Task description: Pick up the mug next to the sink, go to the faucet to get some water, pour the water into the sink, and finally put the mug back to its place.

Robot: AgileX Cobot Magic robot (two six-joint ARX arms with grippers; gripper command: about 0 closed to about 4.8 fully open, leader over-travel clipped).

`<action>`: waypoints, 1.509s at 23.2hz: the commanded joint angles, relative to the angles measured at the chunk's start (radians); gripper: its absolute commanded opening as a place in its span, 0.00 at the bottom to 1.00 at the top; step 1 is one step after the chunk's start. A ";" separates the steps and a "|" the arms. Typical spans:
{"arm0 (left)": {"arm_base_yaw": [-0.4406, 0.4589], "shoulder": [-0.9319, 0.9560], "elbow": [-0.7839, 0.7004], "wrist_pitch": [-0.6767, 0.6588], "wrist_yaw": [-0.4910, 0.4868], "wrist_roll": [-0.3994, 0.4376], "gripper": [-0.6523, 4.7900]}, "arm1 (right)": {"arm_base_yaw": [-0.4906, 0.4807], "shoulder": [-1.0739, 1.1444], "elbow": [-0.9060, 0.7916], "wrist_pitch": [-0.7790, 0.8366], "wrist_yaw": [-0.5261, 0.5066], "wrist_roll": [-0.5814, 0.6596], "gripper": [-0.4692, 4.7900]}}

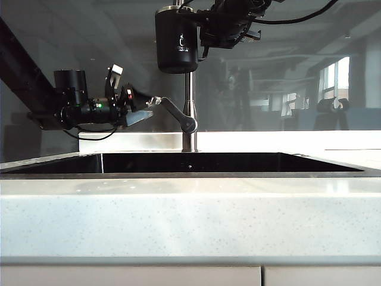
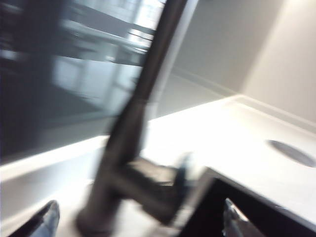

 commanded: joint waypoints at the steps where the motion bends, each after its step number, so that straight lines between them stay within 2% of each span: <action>1: 0.005 -0.007 0.004 0.063 0.087 -0.090 0.88 | -0.005 -0.038 0.009 0.029 0.001 -0.041 0.08; 3: 0.020 -0.007 0.004 0.103 0.112 -0.148 0.57 | -0.014 -0.061 0.009 -0.025 0.027 -0.045 0.08; 5: 0.031 -0.007 0.004 0.117 0.112 -0.180 0.39 | -0.021 -0.080 0.009 -0.064 0.053 -0.072 0.08; 7: 0.034 -0.007 0.004 0.117 0.109 -0.180 0.31 | -0.034 -0.102 0.009 -0.100 0.079 -0.129 0.08; 9: 0.044 -0.007 0.004 0.116 0.103 -0.188 0.18 | -0.038 -0.138 0.009 -0.163 0.129 -0.230 0.08; 10: 0.048 -0.007 0.004 0.116 0.100 -0.206 0.14 | -0.038 -0.148 0.009 -0.185 0.142 -0.275 0.08; 14: 0.051 -0.007 0.004 0.117 0.095 -0.291 0.14 | -0.037 -0.192 0.009 -0.286 0.171 -0.530 0.08; 16: 0.051 -0.007 0.004 0.117 0.095 -0.312 0.14 | -0.037 -0.206 0.009 -0.299 0.203 -0.586 0.08; 19: 0.051 -0.007 0.004 0.117 0.095 -0.317 0.14 | -0.037 -0.218 0.009 -0.309 0.241 -0.698 0.08; 20: 0.050 -0.007 0.004 0.117 0.095 -0.317 0.14 | -0.037 -0.225 0.009 -0.317 0.261 -0.826 0.08; 22: 0.050 -0.007 0.004 0.116 0.095 -0.317 0.14 | -0.037 -0.226 0.009 -0.317 0.270 -0.937 0.08; 25: 0.050 -0.007 0.004 0.116 0.095 -0.317 0.14 | -0.037 -0.226 0.009 -0.318 0.274 -1.007 0.08; 28: 0.050 -0.007 0.004 0.116 0.095 -0.316 0.14 | -0.037 -0.225 0.009 -0.316 0.273 -1.148 0.08; 32: 0.051 -0.007 0.004 0.116 0.095 -0.309 0.14 | -0.037 -0.225 0.009 -0.316 0.273 -1.190 0.08; 35: 0.051 -0.006 0.004 0.113 0.095 -0.309 0.14 | -0.027 -0.224 0.009 -0.316 0.252 -1.266 0.08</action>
